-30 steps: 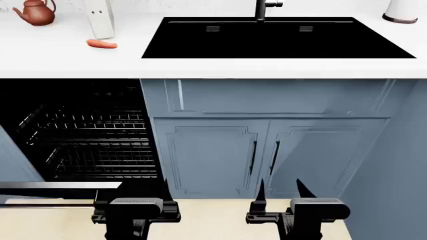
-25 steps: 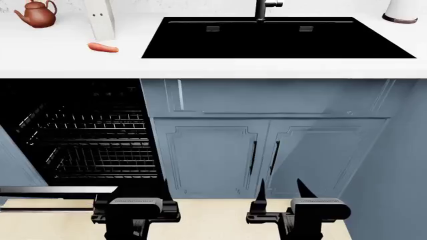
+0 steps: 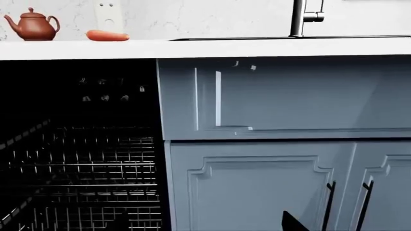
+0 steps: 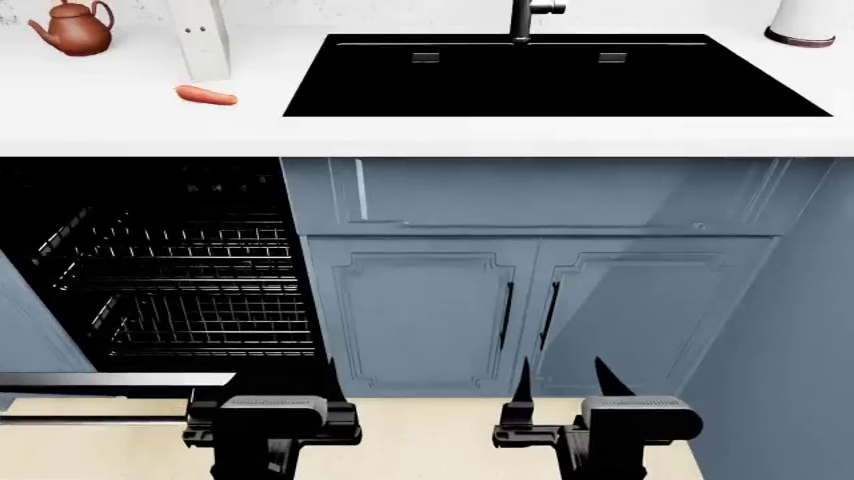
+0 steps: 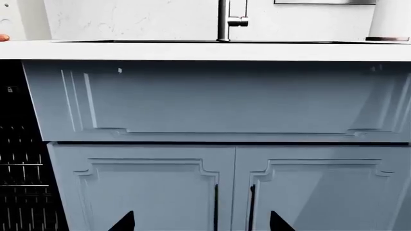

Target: Close the dishwasher door

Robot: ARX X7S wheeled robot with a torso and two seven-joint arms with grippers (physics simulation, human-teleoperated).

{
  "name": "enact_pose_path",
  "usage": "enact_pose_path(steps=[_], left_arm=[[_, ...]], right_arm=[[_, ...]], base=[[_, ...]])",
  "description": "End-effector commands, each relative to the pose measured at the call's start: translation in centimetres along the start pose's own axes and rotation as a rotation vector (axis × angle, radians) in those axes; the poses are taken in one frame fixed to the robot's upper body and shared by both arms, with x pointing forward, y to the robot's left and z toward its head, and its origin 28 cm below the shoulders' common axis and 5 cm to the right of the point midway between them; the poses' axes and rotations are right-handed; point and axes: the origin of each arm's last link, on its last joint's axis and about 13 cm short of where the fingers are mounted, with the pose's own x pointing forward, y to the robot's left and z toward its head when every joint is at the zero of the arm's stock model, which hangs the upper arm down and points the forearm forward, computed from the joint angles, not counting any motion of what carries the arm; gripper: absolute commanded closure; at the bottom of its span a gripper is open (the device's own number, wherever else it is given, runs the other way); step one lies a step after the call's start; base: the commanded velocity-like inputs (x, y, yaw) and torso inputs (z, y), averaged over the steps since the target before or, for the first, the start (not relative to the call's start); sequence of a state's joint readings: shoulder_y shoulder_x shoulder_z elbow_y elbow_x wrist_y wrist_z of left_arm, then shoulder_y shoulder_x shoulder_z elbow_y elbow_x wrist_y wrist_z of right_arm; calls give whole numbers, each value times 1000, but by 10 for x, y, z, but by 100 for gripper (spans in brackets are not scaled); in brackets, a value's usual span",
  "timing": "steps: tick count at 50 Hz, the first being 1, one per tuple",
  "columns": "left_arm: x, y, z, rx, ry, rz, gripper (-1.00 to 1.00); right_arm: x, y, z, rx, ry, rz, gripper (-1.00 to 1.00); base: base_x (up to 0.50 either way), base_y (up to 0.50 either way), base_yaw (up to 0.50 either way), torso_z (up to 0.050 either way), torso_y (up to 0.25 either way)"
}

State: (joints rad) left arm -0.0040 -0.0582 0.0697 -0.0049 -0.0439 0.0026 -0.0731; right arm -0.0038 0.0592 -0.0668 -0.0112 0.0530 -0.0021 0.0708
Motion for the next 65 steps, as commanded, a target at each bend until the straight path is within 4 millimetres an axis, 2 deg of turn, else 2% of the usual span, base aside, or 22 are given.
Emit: enact_pose_path(steps=[1,65], left_arm=[[0,0,-1,10,1,-3,-100],[1,-1,-2,27,12,-1,-100]], right_arm=[[0,1,0,0,-2,4,-100],[-1,2,-1,-13,-8,18,-100]], base=[[0,0,0,0,0],[0,0,0,-48,0]])
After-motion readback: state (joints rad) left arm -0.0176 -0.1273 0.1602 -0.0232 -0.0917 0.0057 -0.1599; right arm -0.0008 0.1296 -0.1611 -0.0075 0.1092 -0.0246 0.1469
